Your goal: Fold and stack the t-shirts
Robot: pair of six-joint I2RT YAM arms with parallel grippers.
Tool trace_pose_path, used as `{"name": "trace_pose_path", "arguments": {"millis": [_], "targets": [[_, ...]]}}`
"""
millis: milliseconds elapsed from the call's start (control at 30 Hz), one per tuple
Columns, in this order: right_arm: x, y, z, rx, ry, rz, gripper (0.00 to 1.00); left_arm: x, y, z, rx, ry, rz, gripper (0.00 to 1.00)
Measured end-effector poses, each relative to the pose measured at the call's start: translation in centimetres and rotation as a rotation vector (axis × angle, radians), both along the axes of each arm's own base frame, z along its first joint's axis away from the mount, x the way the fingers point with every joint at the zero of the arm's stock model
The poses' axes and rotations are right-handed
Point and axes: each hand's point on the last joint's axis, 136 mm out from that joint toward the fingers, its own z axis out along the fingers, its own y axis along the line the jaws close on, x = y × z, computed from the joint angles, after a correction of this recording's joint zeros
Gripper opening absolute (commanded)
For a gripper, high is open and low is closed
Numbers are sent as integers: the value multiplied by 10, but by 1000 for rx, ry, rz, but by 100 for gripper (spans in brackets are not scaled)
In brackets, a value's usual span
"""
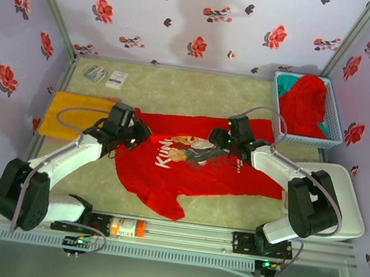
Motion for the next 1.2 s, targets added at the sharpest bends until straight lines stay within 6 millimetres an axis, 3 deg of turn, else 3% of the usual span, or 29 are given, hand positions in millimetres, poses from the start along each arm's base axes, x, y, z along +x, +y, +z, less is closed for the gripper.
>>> {"name": "trace_pose_path", "arguments": {"millis": [200, 433, 567, 633, 733, 833, 933, 1067, 1200], "targets": [[-3, -1, -5, 2, 14, -3, 62, -25, -18, 20, -16, -27, 4, 0], [-4, 0, -6, 6, 16, 1, 62, -40, -16, -1, 34, 29, 28, 0], [-5, -1, -7, 6, 19, 0, 62, -44, -11, -20, 102, 76, 13, 44], [-5, -1, -7, 8, 21, 1, 62, -47, -10, -28, 155, 106, -18, 51], [-5, -1, -7, 11, 22, 3, 62, -45, -10, -24, 231, 123, -79, 47], [-6, 1, -7, 16, 25, 8, 63, -38, -7, -8, 274, 99, -132, 38], [-8, 5, -7, 28, 31, 24, 63, -29, 11, -5, 313, 100, -138, 31], [-14, 19, -6, 55, 46, 71, 63, -29, 35, -29, 341, 169, -127, 33], [-16, 45, -7, 103, 66, 139, 63, -40, 37, -65, 323, 269, -146, 37]]}}
